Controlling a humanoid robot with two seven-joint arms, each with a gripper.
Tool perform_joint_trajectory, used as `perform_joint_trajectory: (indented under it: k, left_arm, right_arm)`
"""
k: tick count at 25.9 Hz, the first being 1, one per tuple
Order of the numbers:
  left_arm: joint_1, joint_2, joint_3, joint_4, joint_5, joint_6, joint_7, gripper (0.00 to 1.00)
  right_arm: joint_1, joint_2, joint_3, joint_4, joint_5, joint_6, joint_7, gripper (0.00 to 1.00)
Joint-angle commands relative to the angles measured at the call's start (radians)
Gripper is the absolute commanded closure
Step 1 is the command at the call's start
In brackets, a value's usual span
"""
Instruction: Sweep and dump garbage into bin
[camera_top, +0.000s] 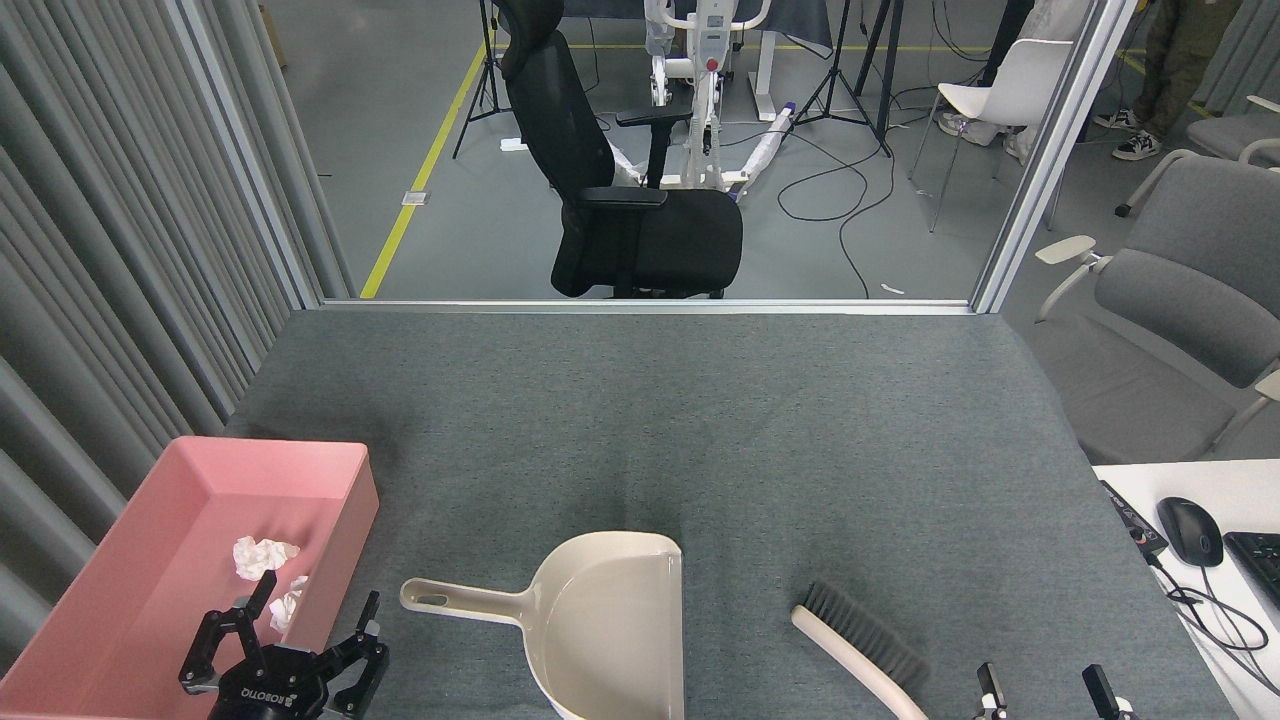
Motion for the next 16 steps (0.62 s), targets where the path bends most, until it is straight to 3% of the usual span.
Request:
perform_joint_trajectory:
  k: [1,5,10,16]
  left_arm:
    - [0.021,-0.005,-0.001,-0.013,0.002,-0.007,0.002,0.00]
    - [0.043,-0.005,-0.007,-0.018,0.002,-0.019,0.001,0.00]
    - [0.056,-0.007,-0.002,-0.016,0.002,-0.055,-0.005,0.00]
    - [0.047,-0.074,0.008,-0.016,0.023,-0.053,-0.017,0.00]
  right_arm:
    - [-0.022,-0.017,-0.019,-0.001,-0.002,-0.004,0.006,0.01]
    - [-0.042,0.009,-0.019,0.000,-0.003,0.001,0.029,0.01]
    - [-0.041,0.011,-0.017,-0.003,-0.005,-0.010,0.170,0.01]
    - [-0.041,0.065,-0.017,-0.055,-0.005,-0.064,0.175,0.01]
